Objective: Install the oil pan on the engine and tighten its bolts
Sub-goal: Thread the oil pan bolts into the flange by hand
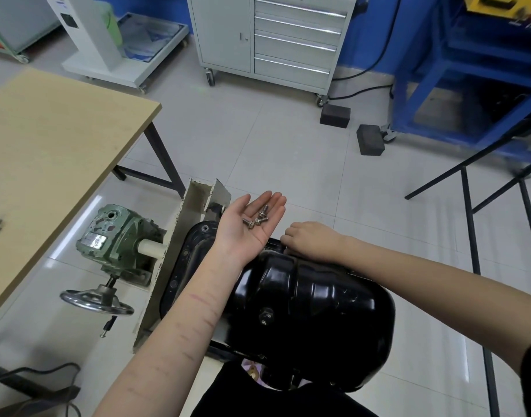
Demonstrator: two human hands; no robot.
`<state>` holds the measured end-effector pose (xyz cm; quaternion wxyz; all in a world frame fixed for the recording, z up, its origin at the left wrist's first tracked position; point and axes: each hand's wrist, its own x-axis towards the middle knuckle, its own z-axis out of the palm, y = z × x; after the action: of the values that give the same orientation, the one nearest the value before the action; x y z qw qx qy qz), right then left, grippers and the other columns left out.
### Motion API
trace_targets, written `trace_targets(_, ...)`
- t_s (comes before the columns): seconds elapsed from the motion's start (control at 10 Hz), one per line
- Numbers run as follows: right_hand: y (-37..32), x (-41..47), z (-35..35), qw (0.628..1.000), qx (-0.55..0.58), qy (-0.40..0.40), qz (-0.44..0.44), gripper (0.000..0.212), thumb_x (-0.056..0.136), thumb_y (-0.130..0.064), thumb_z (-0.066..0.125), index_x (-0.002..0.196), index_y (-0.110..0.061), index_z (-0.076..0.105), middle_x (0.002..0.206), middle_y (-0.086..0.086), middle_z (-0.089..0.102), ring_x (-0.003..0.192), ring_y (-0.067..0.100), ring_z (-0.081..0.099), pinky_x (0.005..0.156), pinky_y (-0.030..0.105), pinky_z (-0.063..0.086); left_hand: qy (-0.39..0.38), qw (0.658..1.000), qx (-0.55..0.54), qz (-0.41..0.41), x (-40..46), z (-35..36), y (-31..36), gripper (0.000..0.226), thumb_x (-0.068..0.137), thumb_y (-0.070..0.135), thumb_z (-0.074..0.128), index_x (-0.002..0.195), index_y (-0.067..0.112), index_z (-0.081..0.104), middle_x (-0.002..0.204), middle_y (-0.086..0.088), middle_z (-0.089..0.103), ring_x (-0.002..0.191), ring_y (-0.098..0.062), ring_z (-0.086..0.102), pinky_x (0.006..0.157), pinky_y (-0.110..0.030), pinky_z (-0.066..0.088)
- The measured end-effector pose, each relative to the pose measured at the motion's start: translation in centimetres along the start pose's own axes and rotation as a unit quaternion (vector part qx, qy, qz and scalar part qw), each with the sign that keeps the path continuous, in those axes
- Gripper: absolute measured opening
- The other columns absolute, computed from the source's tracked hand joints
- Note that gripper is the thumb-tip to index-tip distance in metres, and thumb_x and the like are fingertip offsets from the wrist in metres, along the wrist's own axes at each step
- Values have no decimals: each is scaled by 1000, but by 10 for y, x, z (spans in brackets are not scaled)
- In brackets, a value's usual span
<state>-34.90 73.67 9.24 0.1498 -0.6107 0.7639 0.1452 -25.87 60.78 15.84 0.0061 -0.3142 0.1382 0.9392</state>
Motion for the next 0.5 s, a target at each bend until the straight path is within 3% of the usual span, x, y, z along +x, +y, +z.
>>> trace_targets(0.1, 0, 1, 3, 1000, -5, 5, 2, 34, 101, -30, 29, 116, -5, 47, 113, 11, 56, 108, 25, 48, 87, 36, 39, 2, 1000, 1, 0, 0, 0, 0, 57, 98, 21, 38, 62, -10, 69, 77, -23, 69, 81, -32, 65, 58, -37, 58)
trace_targets(0.3, 5, -3, 3, 998, 67, 1, -20, 24, 98, -16, 36, 111, -3, 50, 107, 13, 54, 103, 26, 47, 81, 32, 37, 3, 1000, 2, 1, 1, 0, 0, 57, 98, 21, 38, 62, -10, 69, 76, -23, 69, 80, -32, 65, 57, -37, 59)
trace_targets(0.5, 6, -5, 2, 998, 48, 2, -32, 23, 97, -11, 36, 112, -3, 50, 109, 12, 54, 104, 25, 46, 82, 32, 37, 5, 1000, 6, -1, 1, 1, 0, 57, 97, 21, 38, 61, -10, 69, 76, -22, 69, 80, -31, 65, 59, -37, 59)
